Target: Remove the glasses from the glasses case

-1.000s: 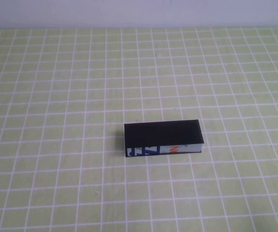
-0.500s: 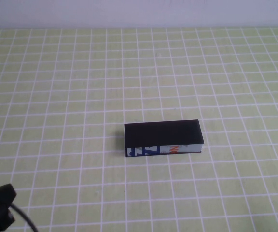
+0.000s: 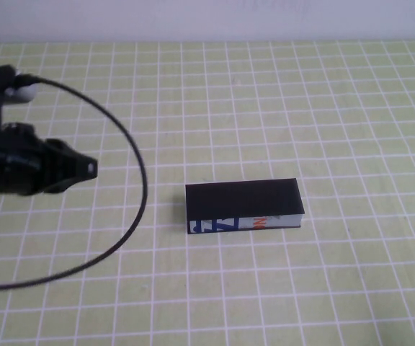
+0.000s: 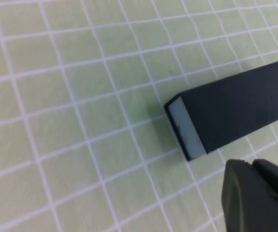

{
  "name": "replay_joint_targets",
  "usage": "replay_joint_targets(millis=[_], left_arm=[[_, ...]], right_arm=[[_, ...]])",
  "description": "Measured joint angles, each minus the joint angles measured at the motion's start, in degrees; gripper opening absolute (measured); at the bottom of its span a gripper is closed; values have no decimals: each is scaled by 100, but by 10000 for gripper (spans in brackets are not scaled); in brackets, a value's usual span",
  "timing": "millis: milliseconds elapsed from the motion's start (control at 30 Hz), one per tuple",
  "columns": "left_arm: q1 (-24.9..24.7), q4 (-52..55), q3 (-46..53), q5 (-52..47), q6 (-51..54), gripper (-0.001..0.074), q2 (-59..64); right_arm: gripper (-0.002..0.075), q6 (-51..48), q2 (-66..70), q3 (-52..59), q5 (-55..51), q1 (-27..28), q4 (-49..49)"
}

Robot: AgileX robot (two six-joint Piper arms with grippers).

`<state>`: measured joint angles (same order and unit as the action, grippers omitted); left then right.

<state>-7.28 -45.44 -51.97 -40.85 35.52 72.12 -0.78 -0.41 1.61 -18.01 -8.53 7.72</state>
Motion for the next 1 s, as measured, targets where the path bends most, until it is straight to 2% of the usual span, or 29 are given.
replay_joint_targets(millis=[233,500,900,1000], left_arm=[[-749,-353,-1614,-35,651,-4,2223],[-843,-961,-3145,-674,1090,-4,4197],[-843,-974,-3411,-739,1284,-4,5034],[-843,-986,-3411,-729,1293,-4,5083]], right_arm=[[-18,0,0,0,0,0,0],[-18,0,0,0,0,0,0],[-18,0,0,0,13,0,0],[-18,0,0,0,327,0,97]])
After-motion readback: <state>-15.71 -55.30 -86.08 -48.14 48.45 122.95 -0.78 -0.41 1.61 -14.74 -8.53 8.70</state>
